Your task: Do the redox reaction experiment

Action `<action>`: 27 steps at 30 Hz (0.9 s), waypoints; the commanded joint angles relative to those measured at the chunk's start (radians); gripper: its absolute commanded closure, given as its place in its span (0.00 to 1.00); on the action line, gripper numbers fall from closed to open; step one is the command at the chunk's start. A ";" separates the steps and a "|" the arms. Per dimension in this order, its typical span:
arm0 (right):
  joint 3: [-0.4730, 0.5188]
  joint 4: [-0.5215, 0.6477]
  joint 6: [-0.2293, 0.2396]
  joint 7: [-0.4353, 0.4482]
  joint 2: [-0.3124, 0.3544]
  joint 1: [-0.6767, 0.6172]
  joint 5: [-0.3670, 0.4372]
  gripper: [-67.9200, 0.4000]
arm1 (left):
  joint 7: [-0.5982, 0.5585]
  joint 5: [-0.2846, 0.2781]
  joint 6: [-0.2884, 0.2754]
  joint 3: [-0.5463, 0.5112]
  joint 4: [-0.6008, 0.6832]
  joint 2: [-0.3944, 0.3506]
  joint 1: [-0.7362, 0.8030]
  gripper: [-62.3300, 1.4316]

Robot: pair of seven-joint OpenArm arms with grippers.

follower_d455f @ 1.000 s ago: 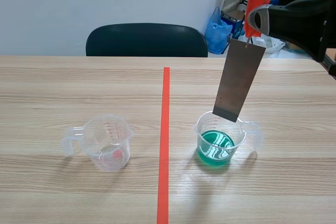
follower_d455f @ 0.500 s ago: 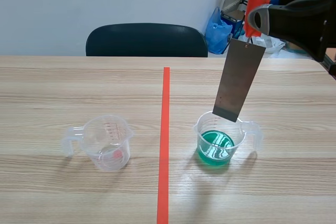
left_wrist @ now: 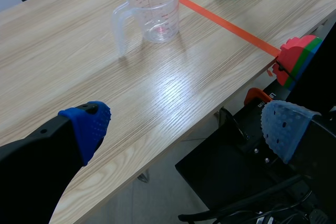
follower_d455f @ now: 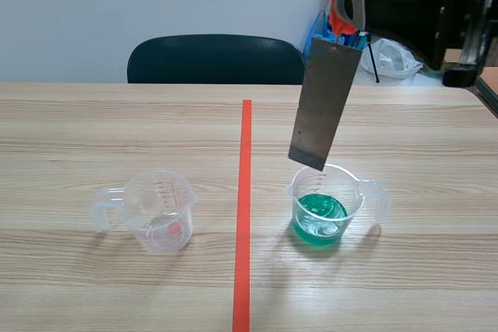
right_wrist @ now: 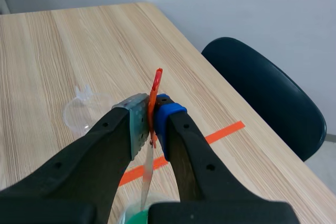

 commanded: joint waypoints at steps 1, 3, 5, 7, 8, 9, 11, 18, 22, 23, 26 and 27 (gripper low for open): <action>-0.012 0.010 -0.005 -0.006 -0.024 0.046 0.010 0.99 | -0.020 -0.010 0.002 -0.005 0.006 0.005 0.001 0.01; -0.042 0.010 -0.005 -0.032 -0.057 0.080 0.005 0.99 | -0.020 -0.010 0.002 -0.005 0.006 0.005 0.001 0.01; -0.077 0.010 -0.005 -0.056 -0.092 0.118 -0.015 0.99 | -0.020 -0.010 0.002 -0.005 0.006 0.005 0.001 0.01; -0.113 0.010 -0.005 -0.084 -0.132 0.156 -0.037 0.99 | -0.020 -0.010 0.002 -0.005 0.006 0.005 0.001 0.01; -0.130 0.010 -0.005 -0.097 -0.152 0.174 -0.047 0.99 | -0.020 -0.010 0.002 -0.005 0.006 0.005 0.001 0.01; -0.149 0.010 -0.005 -0.111 -0.174 0.192 -0.056 0.99 | -0.020 -0.010 0.002 -0.005 0.006 0.005 0.001 0.01; -0.181 0.010 -0.005 -0.145 -0.217 0.221 -0.062 0.99 | -0.020 -0.010 0.002 -0.005 0.006 0.005 0.001 0.01; -0.282 0.010 -0.012 -0.246 -0.370 0.303 -0.091 0.99 | -0.020 -0.010 0.002 -0.005 0.006 0.005 0.001 0.01; -0.336 0.009 -0.013 -0.303 -0.455 0.329 -0.122 0.99 | -0.020 -0.010 0.002 -0.005 0.006 0.005 0.001 0.01; -0.349 0.009 -0.015 -0.317 -0.475 0.333 -0.127 0.99 | -0.021 -0.010 0.002 -0.005 0.006 0.005 0.001 0.01; -0.378 0.009 -0.016 -0.349 -0.530 0.335 -0.129 0.99 | -0.020 -0.010 0.002 -0.005 0.006 0.005 0.001 0.01; -0.386 0.009 -0.016 -0.364 -0.549 0.335 -0.133 0.99 | -0.020 -0.010 0.002 -0.005 0.006 0.005 0.001 0.01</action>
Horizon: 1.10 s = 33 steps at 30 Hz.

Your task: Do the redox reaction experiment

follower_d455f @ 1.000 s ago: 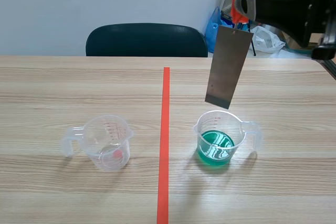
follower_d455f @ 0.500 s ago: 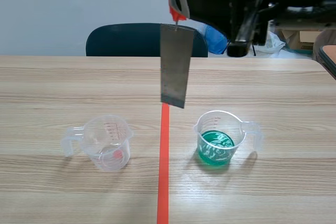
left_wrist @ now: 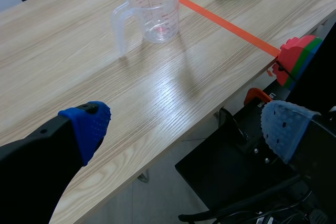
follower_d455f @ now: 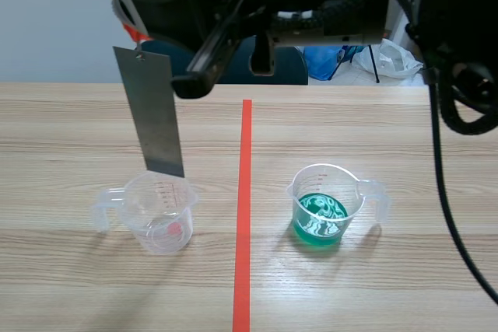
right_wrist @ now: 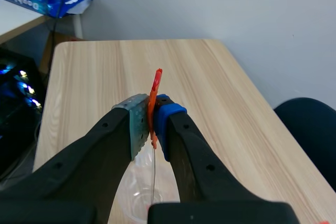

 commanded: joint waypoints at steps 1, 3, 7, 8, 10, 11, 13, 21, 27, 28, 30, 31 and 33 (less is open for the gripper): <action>-0.003 0.009 -0.003 -0.001 -0.020 0.014 -0.004 0.99 | -0.020 -0.010 0.002 -0.005 0.006 0.005 0.001 0.01; -0.020 0.008 -0.003 -0.011 -0.050 0.014 -0.035 0.99 | -0.020 -0.010 0.002 -0.005 0.006 0.005 0.001 0.01; -0.047 -0.004 -0.004 -0.031 -0.098 0.014 -0.061 0.99 | -0.020 -0.010 0.002 -0.005 0.006 0.005 0.001 0.01; -0.050 -0.010 -0.004 -0.034 -0.108 0.014 -0.065 0.99 | -0.020 -0.010 0.002 -0.005 0.006 0.005 0.001 0.01; -0.058 -0.025 -0.004 -0.038 -0.129 0.014 -0.069 0.99 | -0.020 -0.010 0.002 -0.005 0.006 0.005 0.001 0.01; -0.061 -0.034 -0.004 -0.042 -0.141 0.014 -0.076 0.99 | -0.020 -0.010 0.002 -0.005 0.006 0.005 0.001 0.01; -0.066 -0.056 -0.003 -0.043 -0.160 0.014 -0.095 0.99 | -0.020 -0.010 0.002 -0.005 0.006 0.005 0.001 0.01; -0.067 -0.127 -0.003 -0.041 -0.187 0.014 -0.121 0.99 | -0.018 -0.010 0.002 -0.005 0.006 0.005 0.001 0.01; -0.067 -0.156 -0.003 -0.035 -0.187 0.014 -0.150 0.99 | -0.017 -0.010 0.002 -0.005 0.006 0.005 0.001 0.01; -0.067 -0.156 -0.003 -0.033 -0.187 0.014 -0.157 0.99 | -0.017 -0.010 0.002 -0.005 0.006 0.005 0.001 0.01; -0.067 -0.156 -0.003 -0.029 -0.187 0.014 -0.166 0.99 | -0.017 -0.010 0.002 -0.005 0.006 0.005 0.001 0.01; -0.067 -0.156 -0.003 -0.029 -0.187 0.014 -0.166 0.99 | -0.017 -0.010 0.002 -0.005 0.006 0.005 0.001 0.01; -0.067 -0.156 -0.003 -0.029 -0.187 0.014 -0.165 0.99 | -0.017 -0.010 0.002 -0.005 0.006 0.005 0.001 0.01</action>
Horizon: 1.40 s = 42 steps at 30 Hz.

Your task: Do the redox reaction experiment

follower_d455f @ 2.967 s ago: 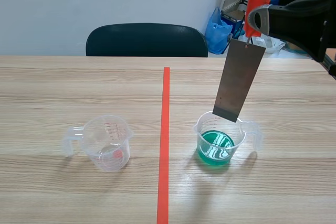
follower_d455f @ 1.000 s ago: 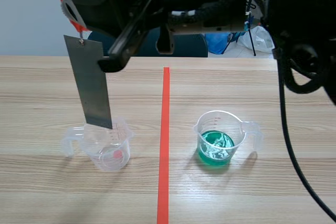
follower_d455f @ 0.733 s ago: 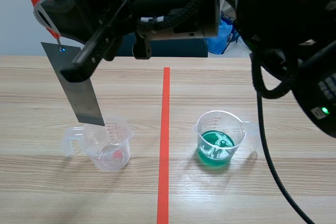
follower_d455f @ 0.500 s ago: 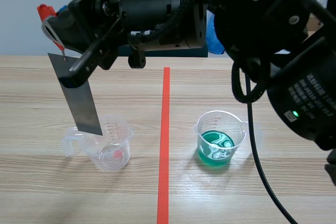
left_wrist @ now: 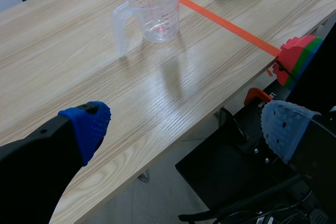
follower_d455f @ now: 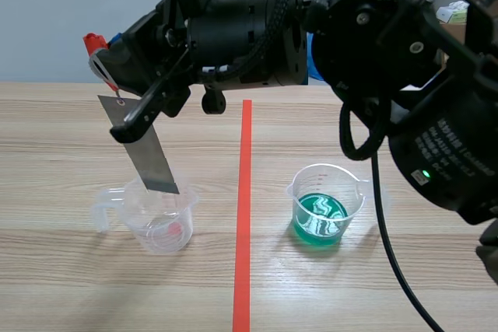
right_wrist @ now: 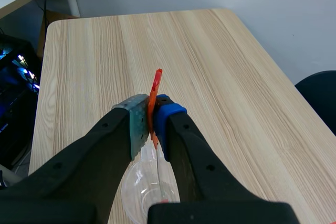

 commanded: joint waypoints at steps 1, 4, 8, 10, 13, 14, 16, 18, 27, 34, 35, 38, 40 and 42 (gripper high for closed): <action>0.003 0.011 -0.003 0.020 -0.003 0.015 0.007 0.99 | -0.018 -0.010 0.002 -0.005 0.006 0.005 0.001 0.01; 0.003 0.011 -0.003 0.027 -0.003 0.015 0.007 0.99 | -0.018 -0.010 0.002 -0.005 0.006 0.005 0.001 0.01; 0.003 0.011 -0.003 0.034 -0.003 0.015 0.008 0.99 | -0.018 -0.010 0.002 -0.005 0.006 0.005 0.001 0.01; 0.003 0.011 -0.003 0.034 -0.003 0.015 0.008 0.99 | -0.018 -0.010 0.002 -0.005 0.006 0.005 0.001 0.01; 0.003 0.011 -0.003 0.034 -0.003 0.015 0.008 0.99 | -0.018 -0.010 0.002 -0.005 0.006 0.005 0.001 0.01; 0.003 0.011 -0.003 0.034 -0.003 0.015 0.008 0.99 | -0.018 -0.010 0.002 -0.005 0.006 0.005 0.001 0.01; 0.003 0.011 -0.003 0.034 -0.003 0.015 0.008 0.99 | -0.018 -0.010 0.002 -0.005 0.006 0.005 0.001 0.01; 0.003 0.011 -0.003 0.034 -0.003 0.015 0.008 0.99 | -0.018 -0.010 0.002 -0.005 0.006 0.005 0.001 0.01; 0.003 0.011 -0.003 0.034 -0.003 0.015 0.008 0.99 | -0.018 -0.010 0.002 -0.005 0.006 0.005 0.001 0.01; 0.003 0.011 -0.003 0.034 -0.003 0.015 0.008 0.99 | -0.018 -0.010 0.002 -0.005 0.006 0.005 0.001 0.01; 0.003 0.011 -0.003 0.034 -0.003 0.015 0.008 0.99 | -0.018 -0.010 0.002 -0.005 0.006 0.005 0.001 0.01; 0.003 0.011 -0.003 0.034 -0.003 0.015 0.008 0.99 | -0.018 -0.010 0.002 -0.005 0.006 0.005 0.001 0.01; 0.003 0.011 -0.003 0.034 -0.003 0.015 0.008 0.99 | -0.018 -0.010 0.002 -0.005 0.006 0.005 0.001 0.01; 0.003 0.011 -0.003 0.034 -0.003 0.015 0.008 0.99 | -0.018 -0.010 0.002 -0.005 0.006 0.005 0.001 0.01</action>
